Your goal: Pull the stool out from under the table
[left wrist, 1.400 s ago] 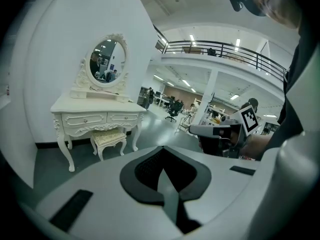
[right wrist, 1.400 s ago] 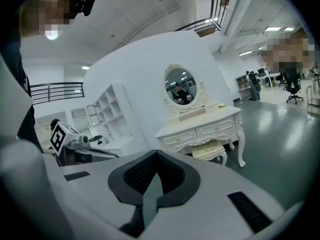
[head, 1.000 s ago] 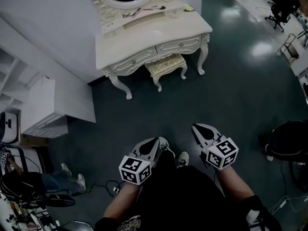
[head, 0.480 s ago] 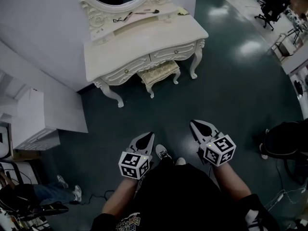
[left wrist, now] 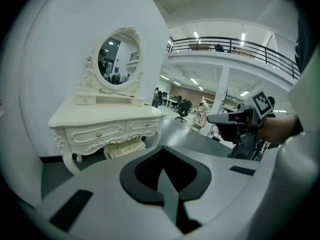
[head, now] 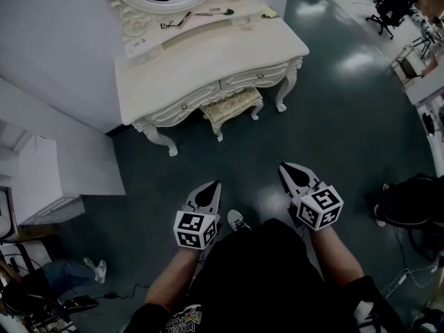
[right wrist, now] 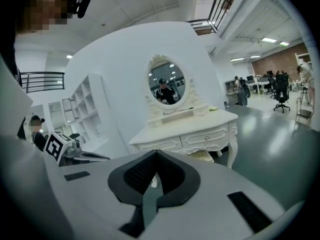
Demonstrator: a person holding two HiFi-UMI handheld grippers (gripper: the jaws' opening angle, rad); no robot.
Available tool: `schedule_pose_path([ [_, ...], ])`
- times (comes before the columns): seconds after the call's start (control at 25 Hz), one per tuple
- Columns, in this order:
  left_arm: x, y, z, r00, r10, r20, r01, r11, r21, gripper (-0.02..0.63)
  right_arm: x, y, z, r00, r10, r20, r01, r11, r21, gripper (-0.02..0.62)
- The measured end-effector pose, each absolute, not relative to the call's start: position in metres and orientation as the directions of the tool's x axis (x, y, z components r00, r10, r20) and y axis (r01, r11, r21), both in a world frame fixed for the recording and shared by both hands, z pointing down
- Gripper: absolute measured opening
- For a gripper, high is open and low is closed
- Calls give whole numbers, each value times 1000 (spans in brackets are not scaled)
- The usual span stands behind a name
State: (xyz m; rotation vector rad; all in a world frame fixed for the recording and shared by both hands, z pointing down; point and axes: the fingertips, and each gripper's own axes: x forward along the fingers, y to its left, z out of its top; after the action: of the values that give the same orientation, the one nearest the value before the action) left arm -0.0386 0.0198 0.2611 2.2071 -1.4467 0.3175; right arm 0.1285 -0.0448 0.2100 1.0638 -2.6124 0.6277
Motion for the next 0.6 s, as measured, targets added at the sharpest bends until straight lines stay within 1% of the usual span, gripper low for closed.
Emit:
schedule_pose_path([
  [0.4,-52,-28,284,378,-800,465,-924,-292,249,-2,130,-110,227,-687,-602,408,-719,647,-255,28],
  [0.6,-49,-58,305,305,-821,483,-947,-206,248,-2,136,-151,244,-716,-552,427,-677,699,-230,28],
])
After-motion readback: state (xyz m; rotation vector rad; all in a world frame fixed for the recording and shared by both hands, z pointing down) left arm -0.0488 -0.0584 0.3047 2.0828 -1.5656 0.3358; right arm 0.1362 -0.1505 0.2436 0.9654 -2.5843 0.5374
